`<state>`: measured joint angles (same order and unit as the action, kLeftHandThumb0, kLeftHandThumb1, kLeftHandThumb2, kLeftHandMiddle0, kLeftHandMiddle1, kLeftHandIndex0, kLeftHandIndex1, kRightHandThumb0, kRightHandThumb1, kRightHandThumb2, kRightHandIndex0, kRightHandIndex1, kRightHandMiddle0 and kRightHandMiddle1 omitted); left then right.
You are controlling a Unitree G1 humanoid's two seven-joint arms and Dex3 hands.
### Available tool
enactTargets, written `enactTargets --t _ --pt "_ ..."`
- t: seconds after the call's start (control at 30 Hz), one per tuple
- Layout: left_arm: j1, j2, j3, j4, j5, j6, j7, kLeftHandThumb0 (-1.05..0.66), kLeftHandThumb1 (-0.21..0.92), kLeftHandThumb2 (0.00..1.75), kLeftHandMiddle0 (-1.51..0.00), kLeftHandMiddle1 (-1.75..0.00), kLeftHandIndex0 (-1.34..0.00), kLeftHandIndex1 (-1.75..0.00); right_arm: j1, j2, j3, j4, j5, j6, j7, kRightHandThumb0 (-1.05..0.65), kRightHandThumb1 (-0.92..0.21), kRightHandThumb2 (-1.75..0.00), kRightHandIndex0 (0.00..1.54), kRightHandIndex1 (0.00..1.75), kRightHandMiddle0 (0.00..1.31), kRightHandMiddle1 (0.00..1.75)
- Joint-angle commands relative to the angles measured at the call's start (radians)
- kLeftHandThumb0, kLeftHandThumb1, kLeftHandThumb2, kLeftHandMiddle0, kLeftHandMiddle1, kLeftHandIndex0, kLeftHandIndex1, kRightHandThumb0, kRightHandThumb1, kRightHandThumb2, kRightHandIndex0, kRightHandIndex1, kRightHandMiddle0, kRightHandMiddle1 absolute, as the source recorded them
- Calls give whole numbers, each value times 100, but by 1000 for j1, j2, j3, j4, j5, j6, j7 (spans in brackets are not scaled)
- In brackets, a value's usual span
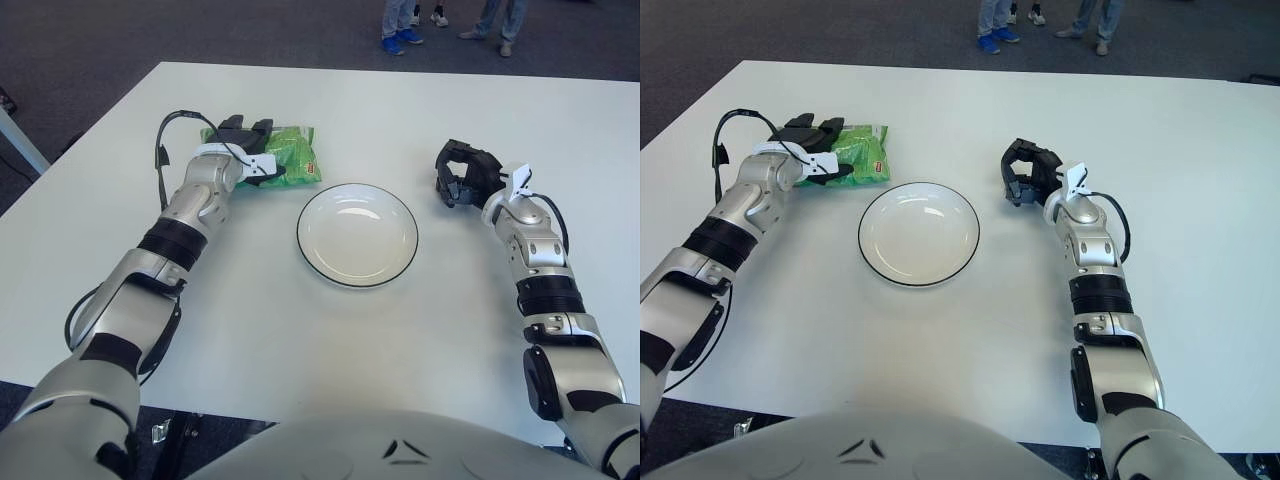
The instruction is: Put the snack into the plate.
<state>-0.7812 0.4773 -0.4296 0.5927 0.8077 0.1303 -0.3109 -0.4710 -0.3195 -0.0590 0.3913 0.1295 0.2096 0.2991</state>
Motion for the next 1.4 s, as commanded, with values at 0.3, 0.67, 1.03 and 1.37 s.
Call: enactTargets --t 0.3,0.67,1.03,1.37 --pt "-84 -1 -19 260 -116 -138 -134 -105 92 79 -5 -3 0 -37 70 2 27 47 -22 70 20 -44 -45 -116 127 175 51 175" --pt "-71 -8 -1 300 -166 -199 -74 -100 92 77 -20 -44 0 -61 73 1 31 43 -24 68 19 -44 -45 -116 126 175 51 175" --pt "-63 -17 4 338 -179 -252 56 -61 72 72 -43 -160 -17 -162 68 1 30 41 -17 84 24 -44 -45 -115 127 175 51 175" --pt "-54 -37 1 375 -167 -244 218 -49 30 132 -99 -174 -62 -174 69 -1 31 44 -18 73 33 -44 -45 -115 127 175 51 175"
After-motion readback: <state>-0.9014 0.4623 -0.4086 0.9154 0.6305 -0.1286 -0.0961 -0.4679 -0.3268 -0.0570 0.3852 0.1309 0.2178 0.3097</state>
